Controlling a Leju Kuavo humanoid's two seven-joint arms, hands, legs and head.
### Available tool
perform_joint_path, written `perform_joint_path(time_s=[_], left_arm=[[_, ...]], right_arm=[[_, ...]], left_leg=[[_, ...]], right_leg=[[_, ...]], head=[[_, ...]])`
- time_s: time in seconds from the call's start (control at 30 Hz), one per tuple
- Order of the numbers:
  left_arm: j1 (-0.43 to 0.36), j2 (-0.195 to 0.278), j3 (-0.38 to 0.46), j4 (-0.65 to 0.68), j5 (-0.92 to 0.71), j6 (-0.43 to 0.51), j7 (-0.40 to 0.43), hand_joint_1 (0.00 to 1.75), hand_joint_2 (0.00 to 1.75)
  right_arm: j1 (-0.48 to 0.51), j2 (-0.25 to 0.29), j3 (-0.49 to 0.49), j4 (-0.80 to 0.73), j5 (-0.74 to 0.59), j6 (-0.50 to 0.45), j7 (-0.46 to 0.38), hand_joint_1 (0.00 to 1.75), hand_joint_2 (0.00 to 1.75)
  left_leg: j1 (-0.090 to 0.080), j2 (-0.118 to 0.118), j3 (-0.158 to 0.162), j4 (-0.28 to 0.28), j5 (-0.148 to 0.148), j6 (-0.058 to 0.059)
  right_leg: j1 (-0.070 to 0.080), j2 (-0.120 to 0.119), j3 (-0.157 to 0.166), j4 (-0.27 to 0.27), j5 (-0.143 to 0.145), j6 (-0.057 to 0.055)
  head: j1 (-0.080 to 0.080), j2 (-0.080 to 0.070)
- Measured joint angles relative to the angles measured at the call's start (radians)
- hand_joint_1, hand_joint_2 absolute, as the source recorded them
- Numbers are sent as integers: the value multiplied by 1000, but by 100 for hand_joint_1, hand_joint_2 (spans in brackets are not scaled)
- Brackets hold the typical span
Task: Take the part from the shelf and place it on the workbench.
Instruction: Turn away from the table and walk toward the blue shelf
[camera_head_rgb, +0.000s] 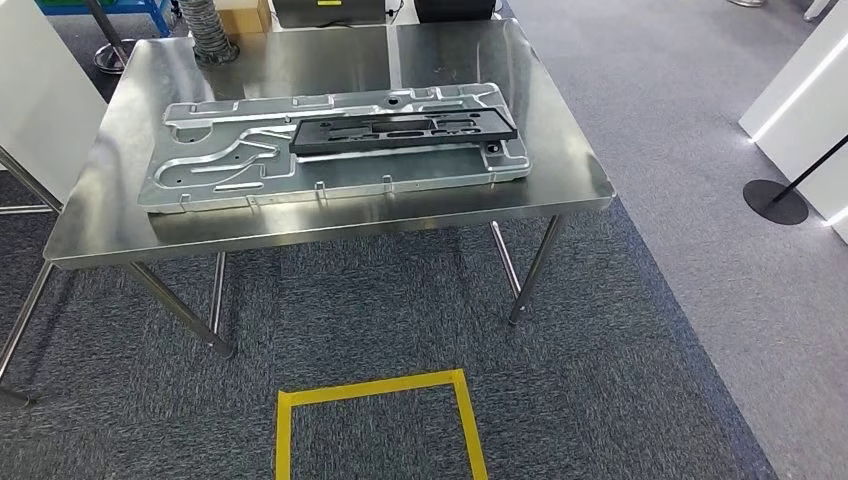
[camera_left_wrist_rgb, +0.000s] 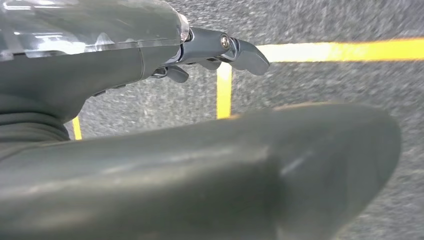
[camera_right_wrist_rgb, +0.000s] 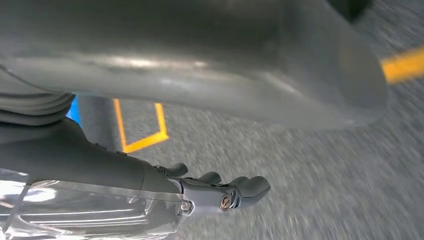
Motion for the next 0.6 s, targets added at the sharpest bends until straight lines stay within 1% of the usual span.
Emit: perform_joint_path(time_s=[0.03, 0.07, 0.1, 0.13, 0.17, 0.2, 0.23, 0.27, 0.3, 0.33, 0.37, 0.4, 0.43, 0.47, 0.5, 0.53, 0.57, 0.6], left_arm=[[-1, -2, -4, 0, -5, -2, 2, 0, 0], [-1, -5, -8, 0, -8, -3, 5, 0, 0], [-2, -7, -12, 0, -10, -4, 7, 0, 0], [-2, -8, -14, 0, -11, -5, 9, 0, 0], [-2, -9, -17, 0, -12, -6, 11, 0, 0], [-2, -9, -20, 0, -12, -6, 13, 0, 0], [-1, -9, -21, 0, -12, -6, 15, 0, 0], [0, -8, -23, 0, -12, -5, 17, 0, 0], [0, -8, -24, 0, -12, -5, 18, 0, 0], [0, -8, -24, 0, -12, -5, 20, 0, 0], [0, -8, -25, 0, -12, -5, 21, 0, 0], [0, -8, -25, 0, -12, -5, 22, 0, 0], [0, -8, -25, 0, -12, -5, 23, 0, 0], [0, -8, -26, 0, -12, -4, 24, 0, 0], [-2, -7, -26, 0, -12, -3, 24, 0, 0], [-4, -6, -27, 0, -12, -3, 24, 0, 0], [-6, -6, -28, 0, -12, -2, 24, 0, 0], [-7, -6, -28, 0, -12, -2, 25, 0, 0]], right_arm=[[-3, 5, 3, 3, 9, 14, 8, 0, 0], [-6, 9, 7, 5, 15, 25, 12, 0, 0], [-9, 13, 9, 7, 19, 34, 13, 0, 0], [-11, 16, 11, 9, 21, 42, 12, 0, 0], [-11, 20, 12, 12, 24, 48, 12, 0, 0], [-13, 22, 13, 14, 26, 52, 11, 0, 0], [-14, 24, 15, 15, 29, 56, 10, 0, 0], [-15, 26, 17, 17, 31, 60, 9, 0, 0], [-15, 26, 19, 17, 32, 65, 8, 0, 0], [-15, 26, 21, 17, 33, 69, 8, 0, 0], [-14, 27, 22, 18, 33, 73, 7, 0, 0], [-14, 27, 23, 18, 34, 77, 6, 0, 0], [-14, 28, 24, 19, 35, 82, 6, 0, 0], [-14, 29, 25, 20, 36, 87, 4, 0, 0], [-14, 31, 27, 21, 38, 91, 3, 0, 0], [-15, 33, 28, 22, 39, 94, 2, 0, 0], [-15, 34, 29, 23, 40, 95, 1, 0, 0], [-15, 36, 30, 23, 41, 98, 0, 0, 0]], left_leg=[[-1, 0, -9, 3, 8, -5], [-2, 1, -14, 5, 16, -10], [-1, 2, -17, 6, 25, -17], [0, 2, -19, 4, 34, -24], [2, 2, -23, 4, 41, -31], [4, 1, -30, 11, 31, -36], [5, -1, -40, 33, 1, -40], [6, -3, -55, 77, -49, -43], [8, -4, -70, 135, -107, -45], [9, -5, -83, 203, -153, -48], [9, -5, -88, 261, -175, -51], [9, -5, -80, 292, -167, -53], [9, -5, -58, 291, -140, -54], [10, -5, -19, 254, -108, -53], [10, -5, 34, 188, -94, -52], [8, -5, 91, 109, -99, -48], [6, -6, 131, 46, -114, -42], [4, -7, 155, 4, -133, -34]], right_leg=[[2, 1, 62, -85, -5, -6], [5, 2, 107, -152, -17, -12], [9, 2, 132, -192, -28, -19], [13, 2, 135, -208, -28, -26], [13, 0, 126, -208, -18, -34], [12, -3, 116, -210, -6, -43], [11, -5, 104, -212, 7, -52], [10, -8, 88, -214, 21, -58], [12, -9, 71, -213, 34, -63], [14, -10, 53, -211, 47, -64], [15, -11, 35, -208, 60, -64], [16, -11, 15, -203, 72, -63], [16, -11, -6, -196, 83, -61], [16, -11, -26, -187, 92, -58], [15, -10, -44, -176, 99, -54], [16, -10, -59, -163, 105, -50], [17, -10, -68, -154, 110, -44], [18, -10, -73, -148, 117, -39]], head=[[0, 0], [0, 0], [0, 0], [0, 0], [0, 0], [0, 0], [0, 0], [0, 0], [0, 0], [0, 0], [0, 0], [0, 0], [0, 0], [0, 0], [0, 0], [0, 0], [0, 0], [0, 0]])
